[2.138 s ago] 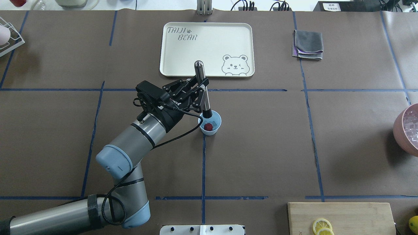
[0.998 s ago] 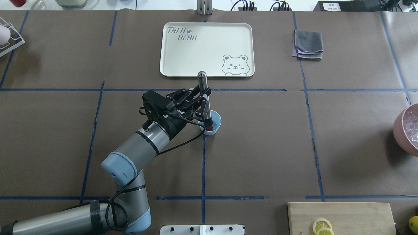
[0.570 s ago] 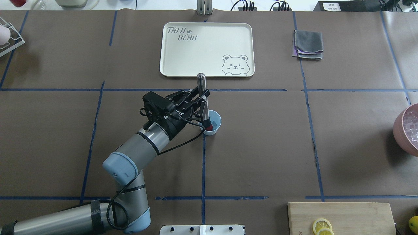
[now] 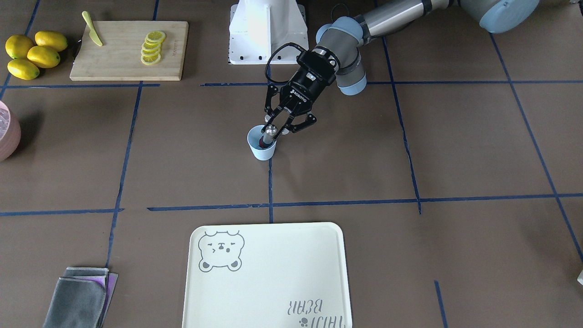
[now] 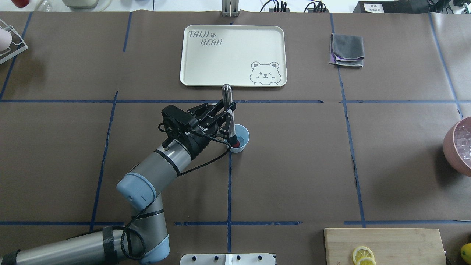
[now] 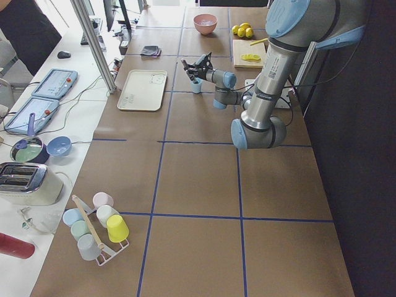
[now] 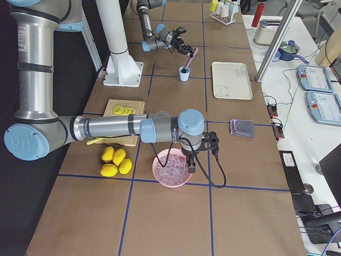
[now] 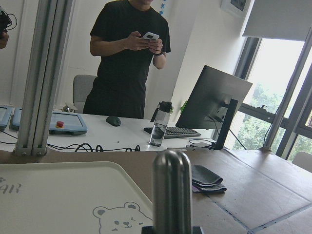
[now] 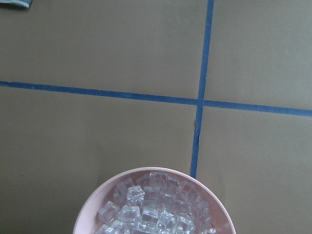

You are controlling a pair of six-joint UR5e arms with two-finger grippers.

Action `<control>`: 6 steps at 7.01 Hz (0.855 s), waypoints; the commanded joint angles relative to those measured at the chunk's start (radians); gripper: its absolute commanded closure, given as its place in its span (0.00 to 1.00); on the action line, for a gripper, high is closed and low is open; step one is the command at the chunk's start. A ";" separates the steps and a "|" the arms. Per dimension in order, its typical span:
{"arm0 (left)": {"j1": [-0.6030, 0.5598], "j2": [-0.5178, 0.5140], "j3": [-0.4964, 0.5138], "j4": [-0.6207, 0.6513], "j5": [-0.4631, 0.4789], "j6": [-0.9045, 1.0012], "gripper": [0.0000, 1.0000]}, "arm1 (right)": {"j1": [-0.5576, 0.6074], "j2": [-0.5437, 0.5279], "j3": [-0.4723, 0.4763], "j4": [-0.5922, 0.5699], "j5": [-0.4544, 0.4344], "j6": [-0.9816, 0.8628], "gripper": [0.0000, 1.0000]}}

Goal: Mash ice and strawberries in cup

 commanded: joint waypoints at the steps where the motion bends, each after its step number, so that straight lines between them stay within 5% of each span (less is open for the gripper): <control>1: 0.002 0.000 -0.001 0.002 0.000 -0.003 1.00 | 0.000 0.003 0.000 0.000 -0.002 0.000 0.01; 6: -0.011 0.012 -0.154 0.018 -0.009 0.006 1.00 | 0.000 -0.002 -0.002 0.000 0.000 -0.006 0.00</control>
